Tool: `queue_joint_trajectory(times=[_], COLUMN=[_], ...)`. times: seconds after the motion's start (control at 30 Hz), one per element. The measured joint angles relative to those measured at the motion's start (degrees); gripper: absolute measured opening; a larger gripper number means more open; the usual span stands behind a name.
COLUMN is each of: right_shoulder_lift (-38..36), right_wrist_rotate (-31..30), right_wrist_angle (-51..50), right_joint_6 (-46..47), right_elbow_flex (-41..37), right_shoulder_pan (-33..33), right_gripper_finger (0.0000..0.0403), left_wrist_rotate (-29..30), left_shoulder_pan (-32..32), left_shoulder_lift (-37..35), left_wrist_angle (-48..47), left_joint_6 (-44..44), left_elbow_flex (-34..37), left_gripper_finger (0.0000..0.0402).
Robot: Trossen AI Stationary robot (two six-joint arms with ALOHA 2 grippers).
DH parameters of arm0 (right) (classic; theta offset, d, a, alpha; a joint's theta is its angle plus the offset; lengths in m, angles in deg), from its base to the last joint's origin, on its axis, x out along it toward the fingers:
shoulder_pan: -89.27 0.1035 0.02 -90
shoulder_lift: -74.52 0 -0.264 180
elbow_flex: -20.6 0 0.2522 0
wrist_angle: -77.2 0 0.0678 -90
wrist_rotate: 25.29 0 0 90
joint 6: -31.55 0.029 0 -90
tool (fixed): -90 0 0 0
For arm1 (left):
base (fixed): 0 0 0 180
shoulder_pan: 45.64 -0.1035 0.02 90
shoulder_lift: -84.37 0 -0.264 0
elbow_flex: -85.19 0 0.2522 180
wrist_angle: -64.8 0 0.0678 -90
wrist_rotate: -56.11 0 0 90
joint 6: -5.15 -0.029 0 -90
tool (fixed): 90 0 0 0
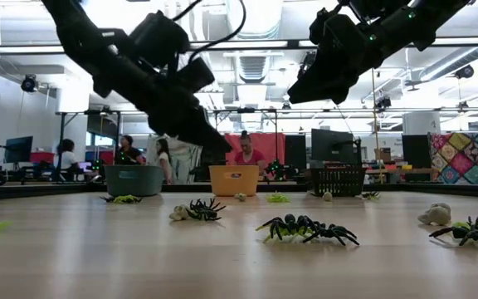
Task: Sort Halloween decoration
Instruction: Put the white skull toy into the blue bin
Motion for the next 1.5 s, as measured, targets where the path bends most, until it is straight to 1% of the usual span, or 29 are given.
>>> queue_joint_trajectory(times=[0.13,0.23,0.33,0.47,0.57,0.67,0.93,1.03,1.13,1.37,1.5], right_shoulder_lift=[0.0,0.0,0.0,0.0,0.0,0.0,0.0,0.0,0.0,0.0,0.0], right_wrist_rotate=[0.0,0.0,0.0,0.0,0.1,0.1,0.0,0.0,0.0,0.0,0.0], right_wrist_angle=[-0.1,-0.1,-0.1,-0.1,-0.1,0.2,0.4,0.4,0.4,0.4,0.4], right_joint_6=[0.0,0.0,-0.4,-0.4,-0.4,-0.4,-0.4,-0.4,-0.4,-0.4,-0.4], right_elbow_flex=[0.0,0.0,0.0,-0.4,-1.0,-1.6,-2.0,-2.0,-2.0,-2.0,-2.0], right_shoulder_pan=[0.3,0.4,0.4,0.4,0.4,0.4,0.4,0.4,0.4,0.4,0.4], right_gripper_finger=[0.0134,0.0134,0.0134,0.0134,0.0134,0.0134,0.0134,0.0134,0.0134,0.0134,0.0134], left_wrist_rotate=[0.1,0.7,2.7,3.5,3.5,3.5,3.5,3.3,3.2,2.8,3.1], left_shoulder_pan=[-0.1,-0.1,-0.1,-0.1,-0.1,-0.1,-1.3,-1.8,-1.8,-1.8,-1.9], left_shoulder_lift=[3.7,6.5,9.0,11.5,13.2,14.5,18.2,19.3,20.0,20.0,19.8], left_wrist_angle=[4.2,8.0,12.0,14.9,16.2,17.2,20.4,20.7,21.3,21.1,20.9], left_joint_6=[0.8,1.7,1.8,0.5,0.4,0.3,0.4,0.7,0.8,1.0,1.0], left_elbow_flex=[0.0,0.0,0.0,0.0,0.0,0.1,0.0,0.0,0.0,0.0,0.0], left_gripper_finger=[0.0028,0.0061,0.0097,0.0136,0.0150,0.0154,0.0154,0.0147,0.0124,0.0050,0.0016])
